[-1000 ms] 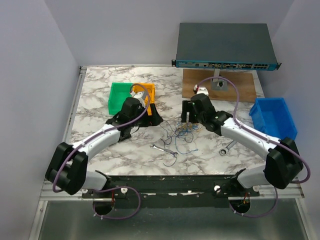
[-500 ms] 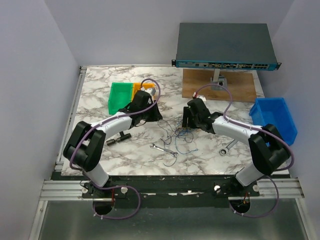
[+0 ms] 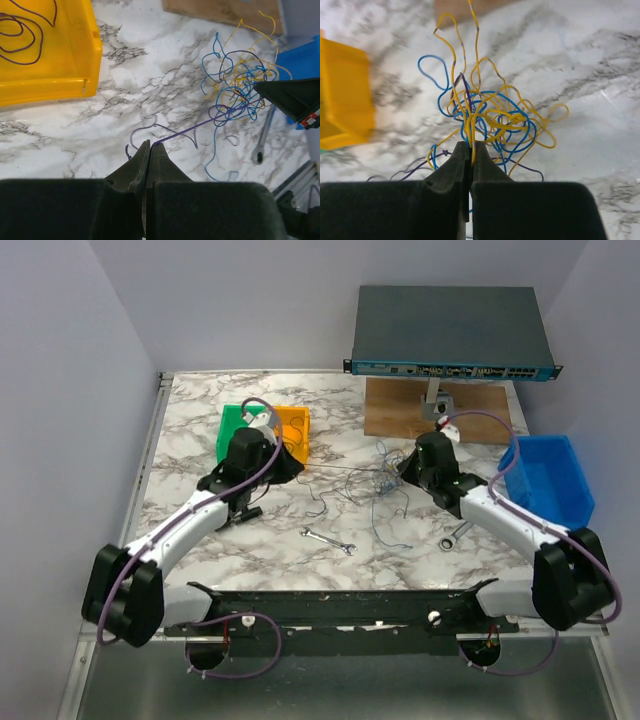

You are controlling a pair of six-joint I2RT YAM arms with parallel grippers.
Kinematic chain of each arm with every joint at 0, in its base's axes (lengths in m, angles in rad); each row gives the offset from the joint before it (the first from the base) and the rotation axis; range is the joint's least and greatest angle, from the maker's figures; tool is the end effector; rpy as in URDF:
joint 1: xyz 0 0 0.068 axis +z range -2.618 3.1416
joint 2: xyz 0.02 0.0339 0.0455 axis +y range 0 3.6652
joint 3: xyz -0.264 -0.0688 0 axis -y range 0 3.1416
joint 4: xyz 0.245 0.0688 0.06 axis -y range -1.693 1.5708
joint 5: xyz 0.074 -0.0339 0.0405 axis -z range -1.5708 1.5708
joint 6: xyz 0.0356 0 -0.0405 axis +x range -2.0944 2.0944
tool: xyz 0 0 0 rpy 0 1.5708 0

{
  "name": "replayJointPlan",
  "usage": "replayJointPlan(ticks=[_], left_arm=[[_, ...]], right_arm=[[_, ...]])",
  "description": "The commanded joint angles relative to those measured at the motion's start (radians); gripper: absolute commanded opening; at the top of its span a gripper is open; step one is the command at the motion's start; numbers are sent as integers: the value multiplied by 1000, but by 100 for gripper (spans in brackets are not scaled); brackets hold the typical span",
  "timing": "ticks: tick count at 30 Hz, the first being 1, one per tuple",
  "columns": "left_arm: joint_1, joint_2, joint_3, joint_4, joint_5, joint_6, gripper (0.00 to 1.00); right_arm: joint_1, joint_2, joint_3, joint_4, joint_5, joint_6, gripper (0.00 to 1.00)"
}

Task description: Untangle the cables

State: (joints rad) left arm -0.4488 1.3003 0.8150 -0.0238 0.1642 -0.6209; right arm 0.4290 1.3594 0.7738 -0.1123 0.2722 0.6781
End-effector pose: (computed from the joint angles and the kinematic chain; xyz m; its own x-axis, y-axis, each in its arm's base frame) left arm 0.2583 -0.1308 0.2535 -0.6810 -0.3091 -0.6639 0.1973 0.7956 -0.5728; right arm 0.2631 0.1098 0.2166 -0.5889 0.3951 -0.7051 0.2005 0.9165 0.3461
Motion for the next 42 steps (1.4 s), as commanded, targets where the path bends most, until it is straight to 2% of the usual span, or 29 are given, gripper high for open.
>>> replayJointPlan(ticks=[1,7,8,9,12,14,15,18,20,21,22,25,26,28,32,35,42], left_arm=[[166,-189,-83,-2,-113,-57,0],[277,-371,-83,-61,-116,-105,0],[288,-388,-59,-78,-109,-105,0],[297,-394,-37,-91,-89,-104,0],[302,-372,51,-119,13,-86,0],[300,-333,111,-122,125,-66,0],[299,-310,147,-136,170,-61,0],[278,-256,218,-178,248,-28,0],[239,-224,259,-233,244,19,0],[207,-210,275,-258,228,43,4],[174,-199,284,-277,204,69,14],[46,-160,281,-292,115,135,58],[9,-141,279,-294,80,149,69],[-67,-88,273,-279,60,172,77],[-177,48,286,-251,15,182,81],[-239,159,339,-260,-14,189,81],[-309,420,506,-287,-40,199,77]], right_arm=[[-86,-109,-75,-54,206,59,1],[-147,-176,-114,-95,284,184,3],[-160,-179,-120,-96,278,191,7],[-169,-180,-124,-96,265,195,13],[-174,-179,-126,-93,237,172,53],[-174,-180,-128,-58,174,102,64],[-173,-180,-124,-53,139,73,66],[-172,-171,-107,-29,6,-36,70],[-173,-177,-99,-36,-34,-62,73],[-173,-183,-97,-43,-36,-68,75],[-173,-192,-94,-53,-26,-62,76],[-173,-207,-83,-88,26,-45,78],[-174,-206,-72,-114,51,-28,79],[-173,-199,-44,-176,102,4,79],[-173,-196,-9,-255,170,44,79],[-173,-227,-21,-247,168,46,79],[-173,-283,-44,-218,147,30,79]])
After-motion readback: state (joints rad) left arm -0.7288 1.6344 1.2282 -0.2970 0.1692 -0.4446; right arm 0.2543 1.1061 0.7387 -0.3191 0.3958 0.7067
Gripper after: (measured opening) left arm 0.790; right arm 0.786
